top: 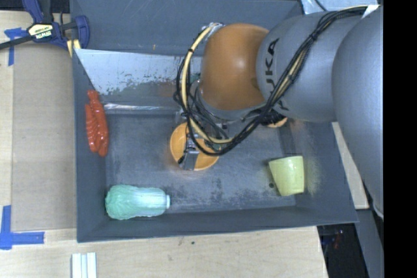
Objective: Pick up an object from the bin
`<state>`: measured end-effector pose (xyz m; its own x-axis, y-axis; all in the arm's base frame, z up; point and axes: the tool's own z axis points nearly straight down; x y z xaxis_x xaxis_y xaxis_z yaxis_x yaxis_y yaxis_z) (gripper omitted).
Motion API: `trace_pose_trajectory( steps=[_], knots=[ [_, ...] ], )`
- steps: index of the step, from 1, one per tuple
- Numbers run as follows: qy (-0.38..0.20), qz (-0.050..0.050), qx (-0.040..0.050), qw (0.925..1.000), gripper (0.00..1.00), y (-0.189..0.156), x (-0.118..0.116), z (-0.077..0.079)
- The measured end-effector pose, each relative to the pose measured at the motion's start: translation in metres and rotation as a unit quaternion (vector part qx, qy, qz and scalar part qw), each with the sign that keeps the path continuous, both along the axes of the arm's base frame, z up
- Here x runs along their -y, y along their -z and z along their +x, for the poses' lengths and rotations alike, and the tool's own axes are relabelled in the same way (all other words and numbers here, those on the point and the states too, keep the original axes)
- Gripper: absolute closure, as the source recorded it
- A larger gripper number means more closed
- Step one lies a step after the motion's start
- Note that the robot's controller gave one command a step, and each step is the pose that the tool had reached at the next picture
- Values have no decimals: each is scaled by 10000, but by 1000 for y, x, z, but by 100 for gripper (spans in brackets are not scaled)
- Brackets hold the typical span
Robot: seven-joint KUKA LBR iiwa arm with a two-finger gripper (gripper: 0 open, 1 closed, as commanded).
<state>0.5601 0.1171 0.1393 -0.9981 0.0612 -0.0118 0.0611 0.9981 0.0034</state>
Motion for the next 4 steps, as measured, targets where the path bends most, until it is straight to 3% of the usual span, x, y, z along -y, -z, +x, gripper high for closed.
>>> trace_pose_trajectory(
  steps=[1,2,3,4],
  knots=[
    [-1447,-17,102,9894,0,57,17,13],
    [38,20,61,10000,0,8,-9,3],
    [-1082,-17,124,9941,0,1,18,14],
    [-899,-2,38,9959,0,73,11,3]
  ],
)
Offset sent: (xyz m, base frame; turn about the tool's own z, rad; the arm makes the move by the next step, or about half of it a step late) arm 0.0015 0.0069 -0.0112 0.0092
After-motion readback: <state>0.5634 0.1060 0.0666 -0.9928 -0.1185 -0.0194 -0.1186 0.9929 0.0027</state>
